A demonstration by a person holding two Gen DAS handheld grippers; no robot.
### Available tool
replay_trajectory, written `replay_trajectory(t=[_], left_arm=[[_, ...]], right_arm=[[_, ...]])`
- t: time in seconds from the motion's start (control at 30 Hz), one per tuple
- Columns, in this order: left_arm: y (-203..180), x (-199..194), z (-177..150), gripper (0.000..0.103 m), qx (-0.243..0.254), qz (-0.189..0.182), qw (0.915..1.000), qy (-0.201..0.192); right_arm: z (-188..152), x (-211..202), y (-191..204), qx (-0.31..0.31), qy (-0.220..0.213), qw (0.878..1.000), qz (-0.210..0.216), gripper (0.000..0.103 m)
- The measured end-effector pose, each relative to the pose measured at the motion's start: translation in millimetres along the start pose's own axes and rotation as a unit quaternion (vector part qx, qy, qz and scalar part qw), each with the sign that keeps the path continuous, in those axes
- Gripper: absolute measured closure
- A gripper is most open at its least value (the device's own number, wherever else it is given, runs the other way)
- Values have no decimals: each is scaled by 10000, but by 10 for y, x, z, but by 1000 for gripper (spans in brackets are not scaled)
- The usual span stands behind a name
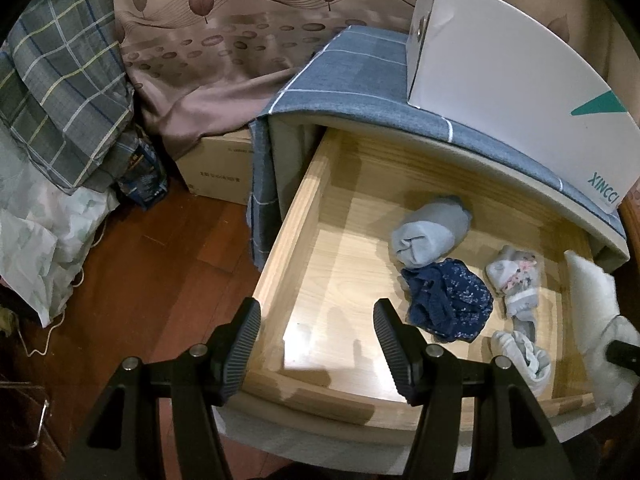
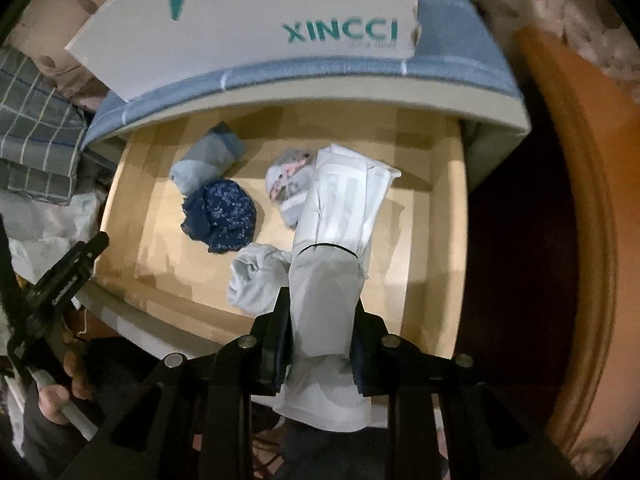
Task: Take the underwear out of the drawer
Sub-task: 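Lift the white bundle with the right tool and carry it over the box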
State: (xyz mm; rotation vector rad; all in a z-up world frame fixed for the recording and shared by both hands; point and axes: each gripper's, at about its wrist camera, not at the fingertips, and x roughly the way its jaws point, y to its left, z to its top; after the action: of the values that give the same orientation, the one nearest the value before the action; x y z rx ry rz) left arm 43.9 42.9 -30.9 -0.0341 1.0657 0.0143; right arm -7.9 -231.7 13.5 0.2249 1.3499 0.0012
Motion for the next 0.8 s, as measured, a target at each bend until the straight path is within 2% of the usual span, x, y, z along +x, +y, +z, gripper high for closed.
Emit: replay_trajectory(t=[0.37,0.5,0.63,0.8], left_arm=[[51,22,9,43,-12,33,10000,18],[113,23,15,43,-152,-2,9999,18],[122,26,14,43,-167,8,9998,47],[118,31,18,43,-132,-14,9999,24]], right_arm=[[-264,-527,60,208,-605,9967,500,81],[-384,-863,148,-19,-1193,9923,327,81],[-359,-1099,166,-35,-1446,9889,347,81],[-116,-1387,228,-158,-1769,9837,276,80]])
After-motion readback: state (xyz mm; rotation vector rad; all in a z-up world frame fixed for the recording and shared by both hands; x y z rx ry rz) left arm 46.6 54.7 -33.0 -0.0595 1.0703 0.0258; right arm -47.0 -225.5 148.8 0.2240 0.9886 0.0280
